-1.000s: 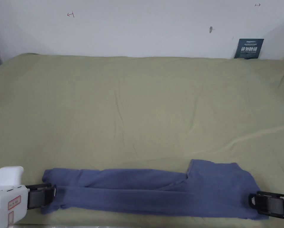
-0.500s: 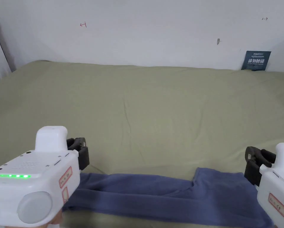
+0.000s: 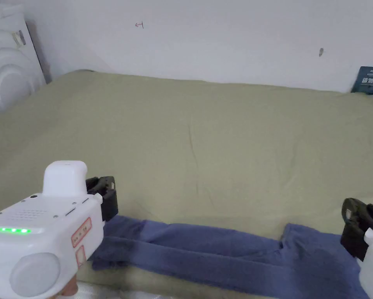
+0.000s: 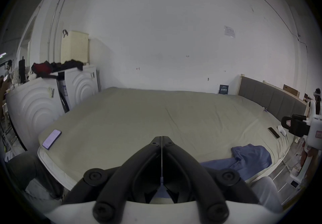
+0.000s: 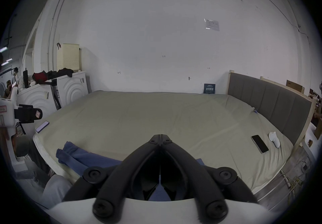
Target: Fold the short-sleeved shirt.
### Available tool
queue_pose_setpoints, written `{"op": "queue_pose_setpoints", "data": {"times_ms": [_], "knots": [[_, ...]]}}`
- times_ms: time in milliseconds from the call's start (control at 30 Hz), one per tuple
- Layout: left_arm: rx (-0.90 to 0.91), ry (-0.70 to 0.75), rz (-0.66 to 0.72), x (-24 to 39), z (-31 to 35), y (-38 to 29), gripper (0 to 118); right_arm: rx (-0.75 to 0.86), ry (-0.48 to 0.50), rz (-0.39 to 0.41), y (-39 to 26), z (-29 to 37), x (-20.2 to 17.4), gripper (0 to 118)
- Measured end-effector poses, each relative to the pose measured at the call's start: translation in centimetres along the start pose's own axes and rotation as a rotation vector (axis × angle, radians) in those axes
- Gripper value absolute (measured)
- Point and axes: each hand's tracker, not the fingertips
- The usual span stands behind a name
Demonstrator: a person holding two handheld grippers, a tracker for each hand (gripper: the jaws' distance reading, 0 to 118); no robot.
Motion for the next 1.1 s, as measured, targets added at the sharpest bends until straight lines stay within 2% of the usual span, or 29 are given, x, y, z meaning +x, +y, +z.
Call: {"op": "queue_pose_setpoints", "data": {"times_ms": [200, 367, 433, 467, 533, 567, 633, 733, 900, 1000, 1033, 1067, 1100], "knots": [[-0.326, -0.101, 0.246, -10.6, -6.2, -1.1, 0, -0.040, -0.014, 0.023, -0.3, -0.2, -1.1, 2], [-0.553, -0.215, 0.371, -16.2, -12.1, -2.5, 0, -0.100, -0.029, 0.041, -0.9, -0.5, -2.5, 2], [-0.631, -0.290, 0.436, -17.4, -13.8, -3.4, 10, -0.130, -0.030, 0.049, -1.3, -0.8, -2.9, 2], [-0.642, -0.314, 0.458, -17.7, -14.5, -3.8, 26, -0.140, -0.029, 0.048, -1.4, -0.9, -3.0, 2], [-0.672, -0.357, 0.488, -18.3, -15.7, -4.6, 104, -0.165, -0.036, 0.050, -1.6, -1.3, -3.3, 2], [-0.704, -0.416, 0.505, -18.4, -16.5, -5.2, 118, -0.168, -0.037, 0.051, -1.6, -1.3, -3.5, 2], [-0.733, -0.503, 0.537, -18.4, -17.7, -6.2, 118, -0.182, -0.043, 0.040, -1.7, -1.6, -3.5, 2], [-0.771, -0.513, 0.558, -18.3, -19.2, -7.5, 118, -0.199, -0.044, 0.030, -1.7, -2.0, -3.5, 2], [-0.756, -0.700, 0.699, -16.4, -21.0, -9.0, 118, -0.215, -0.049, 0.020, -1.9, -2.2, -3.3, 2], [-0.762, -0.706, 0.683, -14.6, -21.8, -9.9, 117, -0.224, -0.046, 0.009, -2.1, -2.3, -3.2, 2], [-0.750, -0.708, 0.643, -14.2, -21.7, -9.6, 111, -0.225, -0.047, 0.006, -2.2, -2.3, -3.2, 2], [-0.724, -0.678, 0.619, -14.0, -21.7, -9.3, 87, -0.225, -0.041, 0.002, -2.2, -2.2, -3.2, 2], [-0.728, -0.635, 0.610, -14.1, -21.8, -9.4, 5, -0.224, -0.031, -0.005, -2.3, -2.1, -3.1, 2]]}}
